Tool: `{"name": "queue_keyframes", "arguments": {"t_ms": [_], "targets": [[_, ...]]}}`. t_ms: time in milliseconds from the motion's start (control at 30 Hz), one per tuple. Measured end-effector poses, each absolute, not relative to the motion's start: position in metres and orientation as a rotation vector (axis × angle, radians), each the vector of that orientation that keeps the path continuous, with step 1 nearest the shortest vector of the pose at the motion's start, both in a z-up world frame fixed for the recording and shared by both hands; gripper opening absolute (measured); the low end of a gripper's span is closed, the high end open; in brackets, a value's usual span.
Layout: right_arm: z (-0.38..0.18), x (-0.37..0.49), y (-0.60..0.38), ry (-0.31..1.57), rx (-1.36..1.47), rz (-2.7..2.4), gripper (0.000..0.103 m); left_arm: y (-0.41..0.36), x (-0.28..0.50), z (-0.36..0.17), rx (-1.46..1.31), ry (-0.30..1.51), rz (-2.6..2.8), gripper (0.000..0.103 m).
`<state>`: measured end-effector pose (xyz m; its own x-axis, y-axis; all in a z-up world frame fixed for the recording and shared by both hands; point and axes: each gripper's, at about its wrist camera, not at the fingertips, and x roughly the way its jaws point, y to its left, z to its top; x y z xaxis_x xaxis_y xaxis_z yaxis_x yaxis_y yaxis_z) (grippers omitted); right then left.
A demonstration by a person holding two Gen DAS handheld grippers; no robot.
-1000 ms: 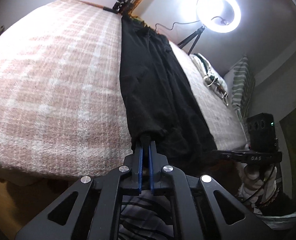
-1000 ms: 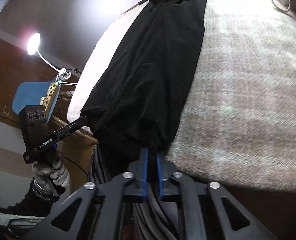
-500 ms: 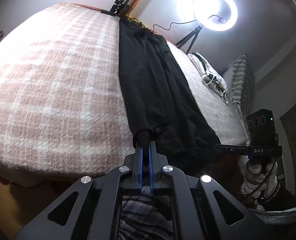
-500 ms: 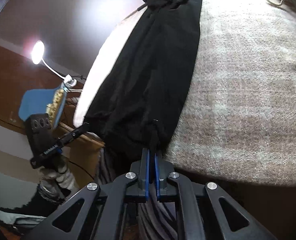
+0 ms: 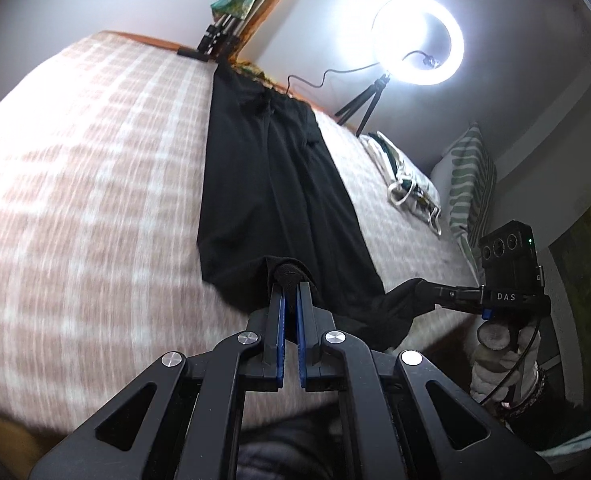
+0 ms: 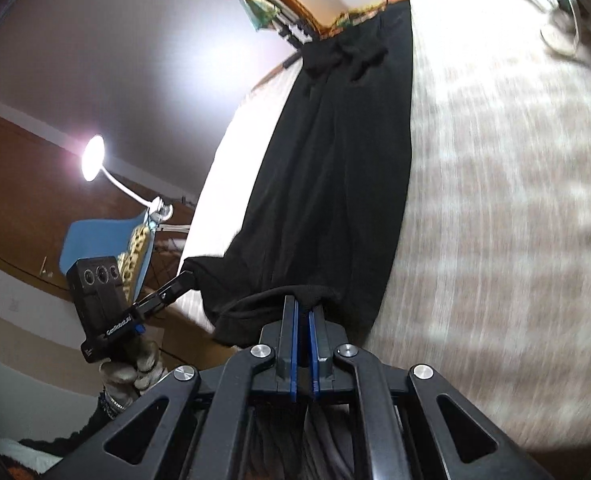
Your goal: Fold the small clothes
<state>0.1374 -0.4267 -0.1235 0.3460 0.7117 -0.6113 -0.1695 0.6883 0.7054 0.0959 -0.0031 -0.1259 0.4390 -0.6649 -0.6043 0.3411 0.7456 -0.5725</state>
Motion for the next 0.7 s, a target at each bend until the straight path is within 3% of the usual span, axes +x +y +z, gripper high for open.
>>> {"name": "queue_keyframes", "arguments": {"t_ms": [700], "targets": [[-0.12, 0.258, -0.443, 1.065, 0.555, 0.478, 0.002, -0.031, 0.218, -0.136, -0.336, 0.932, -0.553, 0.003]]}}
